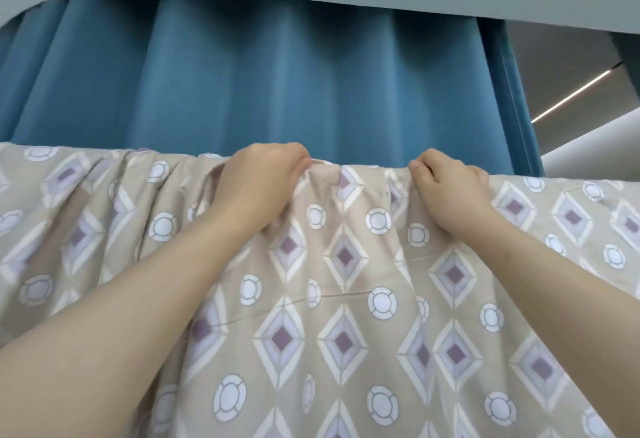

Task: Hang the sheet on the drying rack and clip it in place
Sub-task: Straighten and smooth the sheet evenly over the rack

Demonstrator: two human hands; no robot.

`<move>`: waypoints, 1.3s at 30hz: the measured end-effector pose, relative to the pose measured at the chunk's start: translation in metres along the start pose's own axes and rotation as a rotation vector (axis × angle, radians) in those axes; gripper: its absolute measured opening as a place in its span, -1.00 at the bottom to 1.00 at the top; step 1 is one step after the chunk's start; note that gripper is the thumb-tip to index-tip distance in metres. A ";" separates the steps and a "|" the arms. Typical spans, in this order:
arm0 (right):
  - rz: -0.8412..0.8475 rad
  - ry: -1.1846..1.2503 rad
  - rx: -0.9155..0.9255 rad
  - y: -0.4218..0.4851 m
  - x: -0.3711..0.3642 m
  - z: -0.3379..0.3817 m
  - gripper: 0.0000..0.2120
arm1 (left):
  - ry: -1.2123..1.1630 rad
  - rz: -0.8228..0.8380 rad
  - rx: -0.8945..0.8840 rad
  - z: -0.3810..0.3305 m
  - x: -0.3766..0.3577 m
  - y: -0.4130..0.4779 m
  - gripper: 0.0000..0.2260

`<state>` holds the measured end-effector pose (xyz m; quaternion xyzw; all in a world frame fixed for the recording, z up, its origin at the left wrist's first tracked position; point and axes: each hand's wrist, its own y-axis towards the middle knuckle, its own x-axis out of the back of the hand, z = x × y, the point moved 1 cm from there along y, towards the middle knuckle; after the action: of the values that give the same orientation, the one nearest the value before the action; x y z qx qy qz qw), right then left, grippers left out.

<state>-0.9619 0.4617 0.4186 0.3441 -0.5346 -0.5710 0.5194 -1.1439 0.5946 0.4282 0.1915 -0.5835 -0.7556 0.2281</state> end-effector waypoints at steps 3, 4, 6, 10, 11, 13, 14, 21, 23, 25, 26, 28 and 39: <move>-0.020 0.024 -0.001 0.002 0.004 0.000 -0.75 | 0.011 -0.149 -0.185 0.015 0.001 -0.020 -0.74; -0.018 0.023 -0.002 0.002 0.004 -0.002 -0.76 | 0.016 -0.151 -0.231 0.020 0.000 -0.025 -0.82; -0.002 0.014 -0.005 0.002 0.003 -0.005 -0.79 | 0.058 -0.106 -0.267 0.027 0.003 -0.028 -0.84; -0.008 0.016 -0.003 0.000 0.003 -0.002 -0.81 | 0.180 0.009 -0.224 0.006 0.018 -0.015 -0.67; -0.015 0.012 0.010 0.000 0.003 0.002 -0.79 | 0.186 0.019 -0.127 -0.003 0.022 -0.003 -0.64; -0.014 -0.013 0.063 0.000 0.002 0.011 -0.73 | 0.118 0.131 0.072 -0.015 0.018 0.021 -0.67; -0.008 -0.027 0.088 0.000 0.000 0.015 -0.71 | 0.096 0.226 0.116 -0.019 0.013 0.029 -0.66; -0.066 -0.033 0.162 -0.008 -0.007 0.009 -0.74 | 0.445 -0.071 -0.014 0.016 0.003 -0.016 -0.57; -0.071 -0.038 0.154 -0.008 -0.008 0.015 -0.76 | 0.461 -0.105 0.083 0.019 0.001 -0.027 -0.56; -0.064 -0.068 0.119 -0.004 -0.009 0.021 -0.73 | 0.393 0.013 0.136 0.012 -0.001 -0.028 -0.54; -0.057 -0.082 0.118 -0.002 -0.010 0.025 -0.72 | 0.347 0.062 0.144 0.009 0.002 -0.024 -0.50; -0.029 -0.078 0.197 -0.001 -0.015 0.036 -0.69 | 0.254 0.067 0.081 0.011 0.006 -0.014 -0.52; 0.076 0.003 0.344 -0.007 -0.041 0.114 -0.69 | 0.124 0.221 0.506 0.093 0.053 -0.003 -0.70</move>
<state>-1.0618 0.5292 0.4273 0.4084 -0.6363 -0.4503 0.4749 -1.2396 0.6391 0.4472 0.2234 -0.7560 -0.5432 0.2891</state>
